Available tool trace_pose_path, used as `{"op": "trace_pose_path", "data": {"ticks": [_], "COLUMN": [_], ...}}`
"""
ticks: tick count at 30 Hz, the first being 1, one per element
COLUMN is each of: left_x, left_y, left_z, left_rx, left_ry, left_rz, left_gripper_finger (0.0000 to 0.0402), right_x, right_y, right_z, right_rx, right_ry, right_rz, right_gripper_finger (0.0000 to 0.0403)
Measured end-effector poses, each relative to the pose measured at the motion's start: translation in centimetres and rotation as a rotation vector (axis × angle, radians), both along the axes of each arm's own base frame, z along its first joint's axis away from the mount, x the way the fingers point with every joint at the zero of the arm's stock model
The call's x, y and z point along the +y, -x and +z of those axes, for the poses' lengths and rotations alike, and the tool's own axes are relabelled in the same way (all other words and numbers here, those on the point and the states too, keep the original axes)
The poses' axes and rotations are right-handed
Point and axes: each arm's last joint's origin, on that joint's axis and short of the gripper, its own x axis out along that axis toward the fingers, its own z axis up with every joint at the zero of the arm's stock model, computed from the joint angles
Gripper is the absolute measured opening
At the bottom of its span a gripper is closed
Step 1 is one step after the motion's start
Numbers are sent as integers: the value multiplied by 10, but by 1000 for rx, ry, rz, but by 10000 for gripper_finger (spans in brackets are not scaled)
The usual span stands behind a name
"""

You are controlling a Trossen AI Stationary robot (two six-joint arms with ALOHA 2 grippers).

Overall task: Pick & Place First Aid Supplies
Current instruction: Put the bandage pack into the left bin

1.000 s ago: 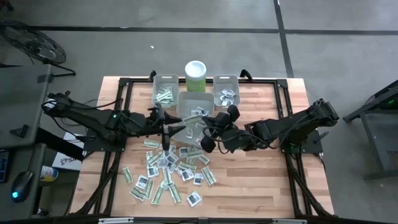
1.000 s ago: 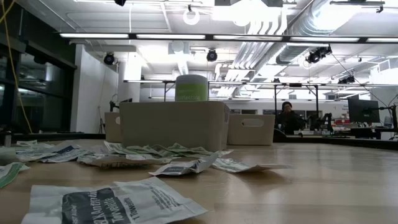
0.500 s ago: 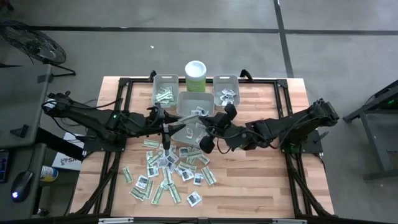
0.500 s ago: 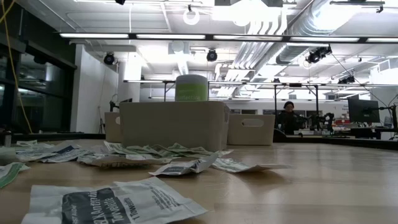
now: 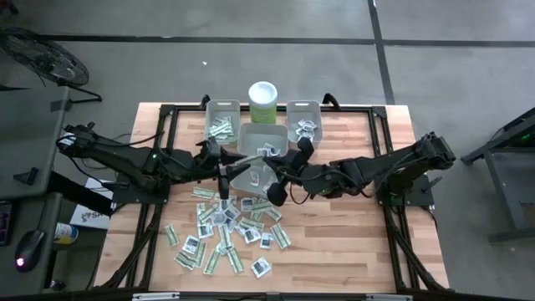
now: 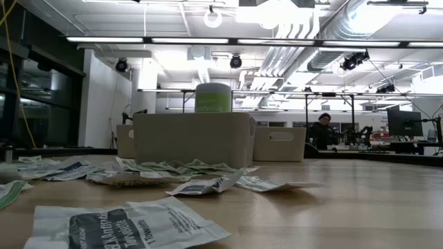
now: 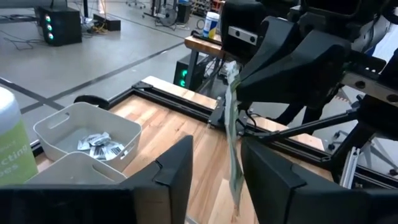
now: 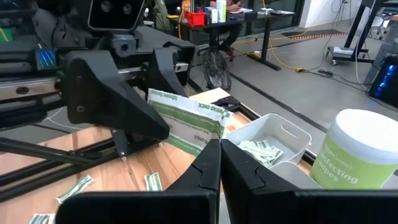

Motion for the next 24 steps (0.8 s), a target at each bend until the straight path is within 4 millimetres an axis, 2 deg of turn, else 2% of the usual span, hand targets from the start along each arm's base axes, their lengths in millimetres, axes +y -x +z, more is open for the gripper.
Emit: {"op": "trace_pose_path", "data": {"ticks": [3, 8, 18, 24], "left_x": [0, 0, 0, 4], "left_y": [0, 0, 0, 2], "left_z": [0, 0, -2, -8], "left_rx": [1, 4, 18, 59], "left_ry": [0, -1, -3, 59], "left_rz": [0, 0, 1, 65], "left_gripper_finger": [99, 13, 2, 1], "right_x": [0, 0, -1, -10], "right_y": [0, 1, 1, 14], "right_z": [-1, -3, -3, 6], "right_rx": [10, 30, 43, 26], "right_ry": [3, 7, 37, -19], "right_rz": [0, -1, -24, -62], "right_gripper_finger": [0, 0, 5, 64]}}
